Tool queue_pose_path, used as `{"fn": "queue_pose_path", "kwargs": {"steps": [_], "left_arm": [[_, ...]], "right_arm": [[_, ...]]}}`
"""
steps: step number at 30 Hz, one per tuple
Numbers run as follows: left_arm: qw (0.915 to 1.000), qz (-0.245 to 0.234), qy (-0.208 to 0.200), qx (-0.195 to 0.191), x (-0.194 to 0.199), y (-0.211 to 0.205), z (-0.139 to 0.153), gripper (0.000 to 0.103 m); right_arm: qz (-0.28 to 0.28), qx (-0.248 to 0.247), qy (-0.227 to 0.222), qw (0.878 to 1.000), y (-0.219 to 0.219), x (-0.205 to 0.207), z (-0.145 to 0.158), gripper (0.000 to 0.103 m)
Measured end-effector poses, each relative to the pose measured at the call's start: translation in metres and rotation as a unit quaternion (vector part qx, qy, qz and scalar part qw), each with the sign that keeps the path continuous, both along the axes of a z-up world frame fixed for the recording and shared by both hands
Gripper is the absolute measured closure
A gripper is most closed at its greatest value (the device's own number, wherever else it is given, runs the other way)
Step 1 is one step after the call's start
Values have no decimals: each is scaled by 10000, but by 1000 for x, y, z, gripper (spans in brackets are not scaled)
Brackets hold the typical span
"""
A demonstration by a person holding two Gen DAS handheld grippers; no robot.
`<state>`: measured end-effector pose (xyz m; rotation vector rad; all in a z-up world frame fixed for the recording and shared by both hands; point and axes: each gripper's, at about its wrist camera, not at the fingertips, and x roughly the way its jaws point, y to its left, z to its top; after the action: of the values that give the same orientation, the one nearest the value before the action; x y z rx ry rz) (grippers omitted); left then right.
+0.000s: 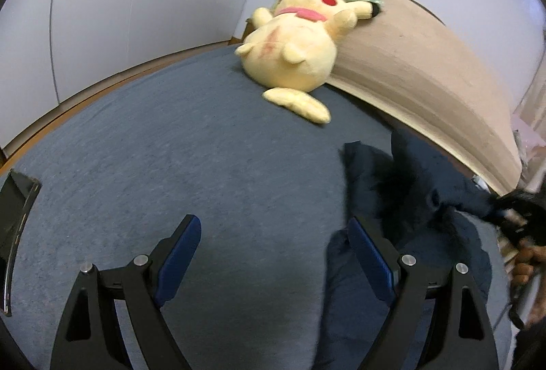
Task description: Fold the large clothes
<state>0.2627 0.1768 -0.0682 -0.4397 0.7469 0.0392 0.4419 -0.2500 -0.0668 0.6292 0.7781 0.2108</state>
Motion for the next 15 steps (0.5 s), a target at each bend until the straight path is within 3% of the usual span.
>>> {"fn": "queue_pose_path", "kwargs": {"steps": [3, 6, 10, 13, 15], "left_arm": [[9998, -144, -93, 34, 5, -15, 10, 15], [9995, -283, -160, 55, 13, -32, 19, 15], [9982, -542, -150, 200, 28, -64, 27, 15], [9966, -727, -133, 360, 42, -88, 29, 15], [9948, -863, -97, 529, 54, -109, 28, 15]], "right_arm": [[-48, -1059, -887, 9904, 1, -39, 58, 91], [-155, -1721, -1230, 9772, -6, -73, 69, 91], [-428, -1892, -661, 9788, -33, -80, 17, 91], [-588, -1693, 28, 9838, -58, -75, -45, 92], [-605, -1623, 274, 9845, -67, -75, -71, 91]]}}
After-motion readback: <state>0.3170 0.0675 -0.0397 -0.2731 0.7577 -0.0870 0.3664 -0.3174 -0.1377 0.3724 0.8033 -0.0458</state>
